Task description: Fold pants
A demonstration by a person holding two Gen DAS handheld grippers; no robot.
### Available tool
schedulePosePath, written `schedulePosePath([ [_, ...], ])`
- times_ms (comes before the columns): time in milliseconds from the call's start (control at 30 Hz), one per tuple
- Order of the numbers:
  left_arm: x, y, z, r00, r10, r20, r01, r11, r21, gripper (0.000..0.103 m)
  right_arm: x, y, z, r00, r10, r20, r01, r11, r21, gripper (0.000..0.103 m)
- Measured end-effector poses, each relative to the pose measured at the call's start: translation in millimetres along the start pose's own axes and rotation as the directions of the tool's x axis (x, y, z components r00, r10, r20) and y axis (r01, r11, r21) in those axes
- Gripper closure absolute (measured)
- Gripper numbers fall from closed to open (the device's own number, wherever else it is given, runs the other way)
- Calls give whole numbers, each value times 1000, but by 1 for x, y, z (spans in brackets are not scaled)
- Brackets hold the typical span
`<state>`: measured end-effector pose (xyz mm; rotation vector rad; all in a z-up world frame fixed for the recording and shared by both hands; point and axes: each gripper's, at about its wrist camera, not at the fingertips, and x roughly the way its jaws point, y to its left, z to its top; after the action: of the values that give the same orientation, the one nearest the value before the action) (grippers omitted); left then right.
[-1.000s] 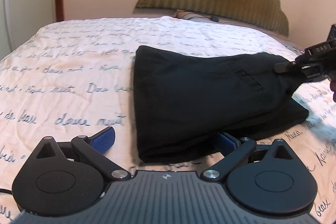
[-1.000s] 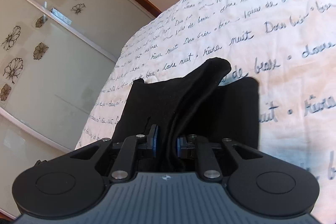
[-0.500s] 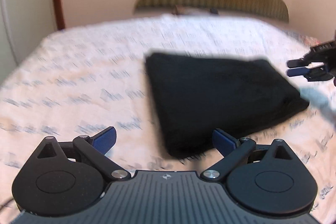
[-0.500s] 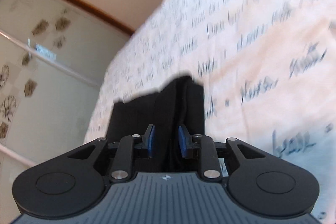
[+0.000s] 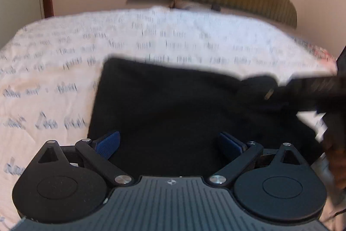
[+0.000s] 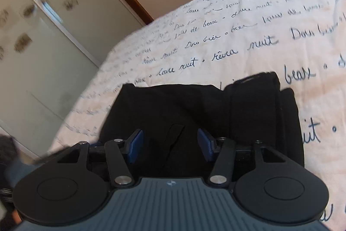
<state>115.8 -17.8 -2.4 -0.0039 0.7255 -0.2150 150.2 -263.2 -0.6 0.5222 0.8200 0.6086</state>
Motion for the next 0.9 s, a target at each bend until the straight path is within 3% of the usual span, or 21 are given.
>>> schedulePosePath([
  [33, 0, 3, -10, 999, -9, 47, 8, 1000, 20, 1, -3, -9, -3, 1000, 7, 3, -7, 999, 41, 72],
  [67, 0, 3, -14, 998, -10, 56, 8, 1000, 23, 1, -5, -16, -3, 1000, 0, 2, 0, 998, 60, 80],
  [133, 0, 3, -12, 999, -6, 40, 5, 1000, 17, 0, -6, -26, -5, 1000, 31, 6, -31, 996, 86, 80],
  [267, -1, 3, -13, 999, -5, 44, 4, 1000, 22, 0, -12, -5, 7, 999, -23, -22, 25, 997, 74, 80],
  [400, 0, 1, -10, 999, -4, 50, 3, 1000, 22, 0, -30, 26, 25, 996, -47, 75, 46, 999, 23, 76],
  [467, 0, 1, -10, 999, -3, 49, 2, 1000, 23, 0, -25, 33, 30, 995, -79, 64, 80, 997, -8, 69],
  [533, 0, 1, -9, 999, -3, 48, 2, 1000, 23, 0, -11, 34, 30, 989, -146, 29, 147, 988, -45, 38],
  [600, 0, 1, -9, 999, -4, 53, 3, 1000, 24, 0, 1, 27, 23, 987, -157, 18, 158, 982, -101, 37],
  [700, -5, 1, -11, 998, -5, 65, 4, 1000, 23, 0, -1, 18, 14, 990, -125, 58, 130, 989, -74, 37],
  [833, -36, 7, -22, 995, 46, 91, -45, 999, -18, 2, -27, 50, -5, 964, -234, 124, 252, 955, -158, 36],
  [900, -57, 22, -31, 994, -1, 109, 8, 998, -69, 1, -50, 61, -22, 963, -211, 170, 244, 946, -211, 36],
])
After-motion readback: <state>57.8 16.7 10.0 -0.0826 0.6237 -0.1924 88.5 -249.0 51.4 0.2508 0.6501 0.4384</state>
